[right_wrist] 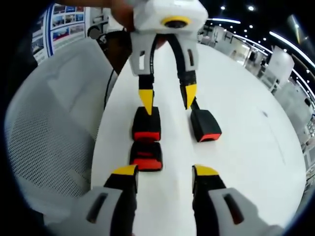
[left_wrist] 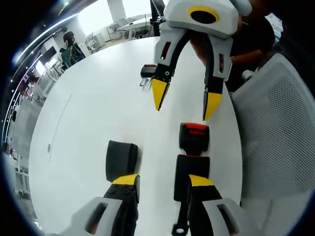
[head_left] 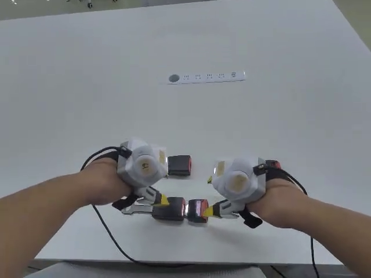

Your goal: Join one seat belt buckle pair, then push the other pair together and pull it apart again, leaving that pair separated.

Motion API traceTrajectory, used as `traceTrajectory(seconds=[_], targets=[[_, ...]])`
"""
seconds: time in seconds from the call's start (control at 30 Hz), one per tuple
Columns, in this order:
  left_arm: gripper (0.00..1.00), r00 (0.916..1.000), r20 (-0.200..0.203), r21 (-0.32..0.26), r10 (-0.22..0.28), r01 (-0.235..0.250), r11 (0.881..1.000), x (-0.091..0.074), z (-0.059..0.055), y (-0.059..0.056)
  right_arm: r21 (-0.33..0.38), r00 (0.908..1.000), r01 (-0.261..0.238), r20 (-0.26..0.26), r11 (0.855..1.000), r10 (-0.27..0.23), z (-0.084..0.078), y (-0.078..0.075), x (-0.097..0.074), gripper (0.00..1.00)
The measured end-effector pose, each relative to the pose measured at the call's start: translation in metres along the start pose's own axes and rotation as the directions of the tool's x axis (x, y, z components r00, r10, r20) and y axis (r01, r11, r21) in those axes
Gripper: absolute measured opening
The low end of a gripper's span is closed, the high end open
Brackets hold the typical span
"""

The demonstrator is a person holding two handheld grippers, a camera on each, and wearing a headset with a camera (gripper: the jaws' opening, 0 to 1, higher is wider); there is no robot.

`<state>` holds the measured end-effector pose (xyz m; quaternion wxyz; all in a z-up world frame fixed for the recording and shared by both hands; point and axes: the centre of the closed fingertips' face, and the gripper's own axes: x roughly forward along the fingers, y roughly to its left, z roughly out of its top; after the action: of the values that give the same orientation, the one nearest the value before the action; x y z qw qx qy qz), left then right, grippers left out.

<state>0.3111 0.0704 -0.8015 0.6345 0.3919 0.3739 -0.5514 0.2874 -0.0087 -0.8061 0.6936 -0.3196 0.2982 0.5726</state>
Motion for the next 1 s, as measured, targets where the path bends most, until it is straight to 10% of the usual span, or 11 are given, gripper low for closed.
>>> traceTrajectory(seconds=[0.43, 1.0], targets=[[0.44, 0.9994, 0.014, 0.018, 0.033, -0.033, 0.999, 0.012, 0.011, 0.054, -0.002, 0.9945, 0.087, -0.058, 0.996, -0.087, -0.054, -0.061, -0.038, 0.43], [0.46, 0.9985, -0.052, 0.044, -0.015, 0.018, 0.999, 0.033, -0.001, 0.066, 0.046, 0.9841, 0.125, -0.132, 0.991, -0.118, -0.119, -0.099, -0.071, 0.45]])
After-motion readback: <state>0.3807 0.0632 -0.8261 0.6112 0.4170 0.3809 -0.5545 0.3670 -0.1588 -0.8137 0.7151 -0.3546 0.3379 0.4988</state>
